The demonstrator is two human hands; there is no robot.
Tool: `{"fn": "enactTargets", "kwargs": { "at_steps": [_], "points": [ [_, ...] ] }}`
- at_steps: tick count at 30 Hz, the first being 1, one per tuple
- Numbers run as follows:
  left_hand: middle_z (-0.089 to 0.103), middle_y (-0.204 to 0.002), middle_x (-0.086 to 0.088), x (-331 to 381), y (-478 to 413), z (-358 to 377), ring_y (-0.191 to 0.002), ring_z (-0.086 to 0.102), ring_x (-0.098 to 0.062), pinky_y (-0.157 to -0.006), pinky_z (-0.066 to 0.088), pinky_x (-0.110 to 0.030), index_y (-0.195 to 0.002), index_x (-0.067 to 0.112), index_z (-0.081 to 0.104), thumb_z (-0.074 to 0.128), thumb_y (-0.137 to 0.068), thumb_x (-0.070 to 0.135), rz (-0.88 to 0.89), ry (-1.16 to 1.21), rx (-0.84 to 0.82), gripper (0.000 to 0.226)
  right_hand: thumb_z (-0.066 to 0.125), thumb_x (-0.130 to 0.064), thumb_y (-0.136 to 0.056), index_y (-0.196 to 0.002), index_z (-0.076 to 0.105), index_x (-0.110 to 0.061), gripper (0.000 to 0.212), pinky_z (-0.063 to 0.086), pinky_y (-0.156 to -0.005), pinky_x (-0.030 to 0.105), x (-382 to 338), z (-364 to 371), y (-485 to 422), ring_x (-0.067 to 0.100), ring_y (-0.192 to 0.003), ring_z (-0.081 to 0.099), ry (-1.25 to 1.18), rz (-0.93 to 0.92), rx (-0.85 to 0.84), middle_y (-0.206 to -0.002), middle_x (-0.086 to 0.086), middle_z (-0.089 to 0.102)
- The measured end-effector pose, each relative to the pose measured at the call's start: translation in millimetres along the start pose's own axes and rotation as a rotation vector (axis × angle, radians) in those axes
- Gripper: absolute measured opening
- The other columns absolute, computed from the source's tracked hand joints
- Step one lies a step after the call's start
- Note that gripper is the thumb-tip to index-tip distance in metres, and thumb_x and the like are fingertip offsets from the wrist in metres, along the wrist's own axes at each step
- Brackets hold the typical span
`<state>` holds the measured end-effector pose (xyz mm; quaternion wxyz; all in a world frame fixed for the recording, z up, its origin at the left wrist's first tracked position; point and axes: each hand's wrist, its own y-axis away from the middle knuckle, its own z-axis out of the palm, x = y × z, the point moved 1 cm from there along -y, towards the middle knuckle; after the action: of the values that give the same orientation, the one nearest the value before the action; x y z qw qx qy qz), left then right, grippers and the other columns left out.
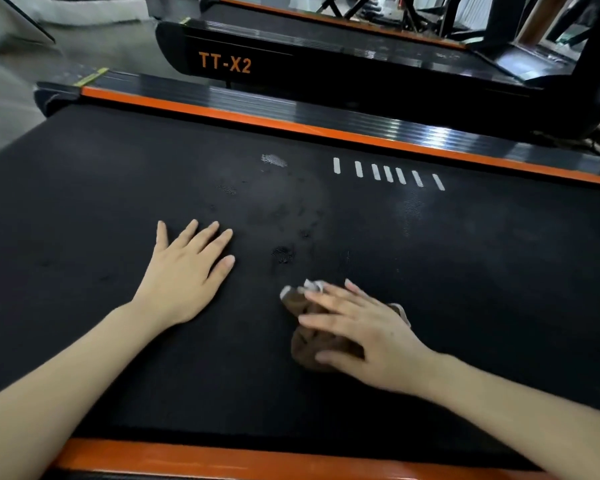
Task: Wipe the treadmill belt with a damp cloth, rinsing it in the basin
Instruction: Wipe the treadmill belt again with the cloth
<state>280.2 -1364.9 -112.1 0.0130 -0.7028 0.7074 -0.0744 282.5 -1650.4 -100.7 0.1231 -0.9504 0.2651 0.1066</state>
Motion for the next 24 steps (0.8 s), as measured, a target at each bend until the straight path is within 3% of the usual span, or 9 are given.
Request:
{"fn": "enactTargets", "kwargs": {
  "at_steps": [3, 7, 9, 13, 17, 19, 22, 24],
  "points": [
    [0.026, -0.155, 0.001, 0.9, -0.1, 1.0, -0.144, 0.018, -0.026, -0.114, -0.001, -0.053, -0.148, 0.02, 0.027, -0.009, -0.081, 0.059, -0.002, -0.005, -0.005, 0.085, 0.047, -0.05, -0.089, -0.13, 0.056, -0.024, 0.049, 0.015, -0.115, 0.046, 40.6, 3.9, -59.3, 0.015, -0.141, 0.028, 0.031, 0.271, 0.152, -0.146, -0.001, 0.042],
    [0.024, -0.155, 0.003, 0.9, -1.7, 1.7, -0.145, 0.015, -0.024, -0.115, -0.002, -0.053, -0.149, 0.018, 0.023, -0.013, -0.079, 0.058, -0.013, -0.001, 0.005, 0.089, 0.044, -0.044, -0.096, -0.134, 0.049, -0.023, 0.044, 0.014, -0.115, 0.053, 84.5, 5.3, -140.0, 0.019, -0.142, 0.023, 0.092, 0.64, 0.221, -0.146, 0.001, 0.041],
    [0.024, -0.155, 0.003, 1.3, -2.0, 1.2, -0.145, 0.016, -0.024, -0.115, -0.002, -0.054, -0.149, 0.018, 0.023, -0.014, -0.079, 0.057, -0.006, 0.001, 0.013, 0.089, 0.043, -0.042, -0.096, -0.132, 0.052, -0.022, 0.042, 0.014, -0.115, 0.052, 70.2, 10.4, -146.0, 0.021, -0.14, 0.026, 0.068, 0.624, 0.234, -0.146, 0.003, 0.041],
    [0.026, -0.155, 0.0, 0.5, -3.0, 3.2, -0.144, 0.017, -0.027, -0.114, 0.0, -0.056, -0.148, 0.017, 0.027, -0.013, -0.08, 0.055, 0.008, -0.018, 0.023, 0.087, 0.043, -0.049, -0.09, -0.129, 0.057, -0.023, 0.049, 0.016, -0.114, 0.041, -11.0, 18.2, -75.2, 0.018, -0.139, 0.032, -0.054, 0.217, 0.161, -0.145, 0.003, 0.043],
    [0.029, -0.154, -0.001, 0.5, -2.1, 3.9, -0.143, 0.02, -0.027, -0.113, 0.0, -0.058, -0.146, 0.016, 0.032, -0.01, -0.083, 0.054, 0.008, -0.024, 0.033, 0.085, 0.041, -0.056, -0.089, -0.134, 0.05, -0.033, 0.052, 0.014, -0.116, 0.035, -18.0, 14.0, -49.6, 0.011, -0.141, 0.027, -0.03, 0.068, 0.023, -0.149, -0.004, 0.038],
    [0.029, -0.154, 0.0, 0.2, -1.4, 5.0, -0.144, 0.02, -0.026, -0.113, -0.001, -0.057, -0.147, 0.018, 0.029, -0.011, -0.083, 0.054, 0.004, -0.035, 0.037, 0.084, 0.044, -0.052, -0.09, -0.134, 0.052, -0.028, 0.051, 0.016, -0.115, 0.041, 5.6, 12.1, -78.5, 0.013, -0.141, 0.027, -0.002, 0.129, 0.087, -0.148, -0.002, 0.039],
    [0.031, -0.153, 0.002, -0.5, -2.0, 5.1, -0.143, 0.022, -0.025, -0.113, -0.002, -0.057, -0.15, 0.02, 0.021, -0.011, -0.083, 0.055, -0.005, -0.019, 0.05, 0.081, 0.049, -0.043, -0.094, -0.134, 0.05, -0.025, 0.044, 0.018, -0.114, 0.053, 54.7, 12.5, -137.7, 0.015, -0.142, 0.023, 0.043, 0.457, 0.176, -0.147, -0.001, 0.04],
    [0.034, -0.151, 0.001, -0.6, -2.8, 4.2, -0.142, 0.024, -0.026, -0.114, -0.001, -0.058, -0.15, 0.021, 0.019, -0.01, -0.084, 0.055, -0.009, -0.007, 0.057, 0.08, 0.048, -0.044, -0.094, -0.133, 0.05, -0.025, 0.043, 0.018, -0.113, 0.055, 66.3, 14.4, -157.3, 0.018, -0.14, 0.026, 0.088, 0.577, 0.211, -0.145, 0.0, 0.041]
  ]
}}
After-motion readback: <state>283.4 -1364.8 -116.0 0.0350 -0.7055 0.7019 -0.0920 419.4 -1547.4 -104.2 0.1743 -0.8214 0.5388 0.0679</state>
